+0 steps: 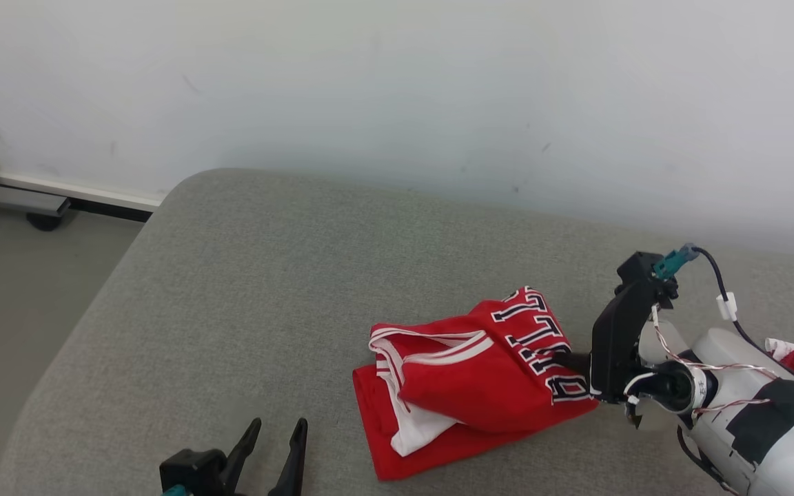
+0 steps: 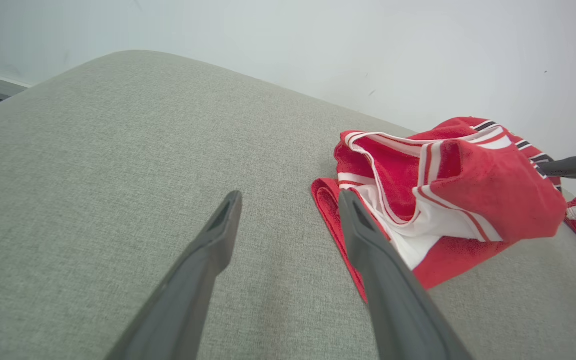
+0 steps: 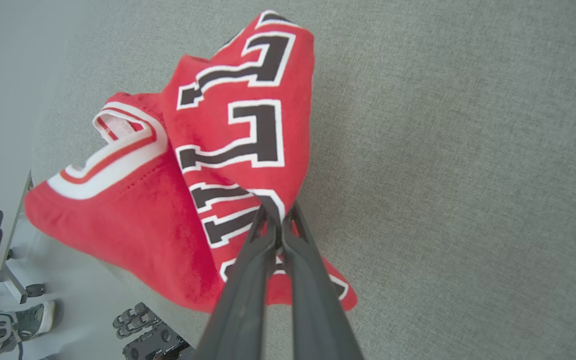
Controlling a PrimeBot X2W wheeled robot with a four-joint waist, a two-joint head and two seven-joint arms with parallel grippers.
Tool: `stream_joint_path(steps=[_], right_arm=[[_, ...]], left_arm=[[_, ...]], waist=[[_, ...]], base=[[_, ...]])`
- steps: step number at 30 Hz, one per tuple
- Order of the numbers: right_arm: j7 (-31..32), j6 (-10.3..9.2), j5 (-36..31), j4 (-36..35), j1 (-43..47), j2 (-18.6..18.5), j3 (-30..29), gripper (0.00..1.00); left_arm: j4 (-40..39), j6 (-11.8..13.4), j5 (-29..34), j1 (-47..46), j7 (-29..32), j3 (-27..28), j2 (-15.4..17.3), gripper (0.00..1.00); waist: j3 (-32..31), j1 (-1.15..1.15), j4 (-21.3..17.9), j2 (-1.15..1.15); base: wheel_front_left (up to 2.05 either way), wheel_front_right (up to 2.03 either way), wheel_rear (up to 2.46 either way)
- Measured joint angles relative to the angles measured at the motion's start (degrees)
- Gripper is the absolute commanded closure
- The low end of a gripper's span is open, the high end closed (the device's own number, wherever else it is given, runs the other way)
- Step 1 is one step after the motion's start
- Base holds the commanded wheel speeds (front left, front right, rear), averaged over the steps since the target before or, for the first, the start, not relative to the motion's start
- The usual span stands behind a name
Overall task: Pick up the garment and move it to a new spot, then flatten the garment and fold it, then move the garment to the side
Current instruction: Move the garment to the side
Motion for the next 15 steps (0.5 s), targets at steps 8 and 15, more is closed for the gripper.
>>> stream_joint_path(steps=[8, 15], right_arm=[[-0.4, 0.44, -0.8, -1.1, -2.1, -2.2, -0.3, 1.00], [0.7, -0.48, -1.8, -0.9, -3.3, -4.0, -0.4, 1.00]], left_arm=[[-0.1, 0.0, 0.0, 1.2, 0.0, 0.2, 0.3, 0.00], [-0.6, 0.0, 0.0, 2.4, 0.0, 0.4, 0.5, 0.00]], waist=[[-0.9, -0.01, -2.6, 0.00], [-1.3, 0.00, -5.3, 0.00]], base=[[0.00, 0.00, 0.00], [0.00, 0.00, 0.00]])
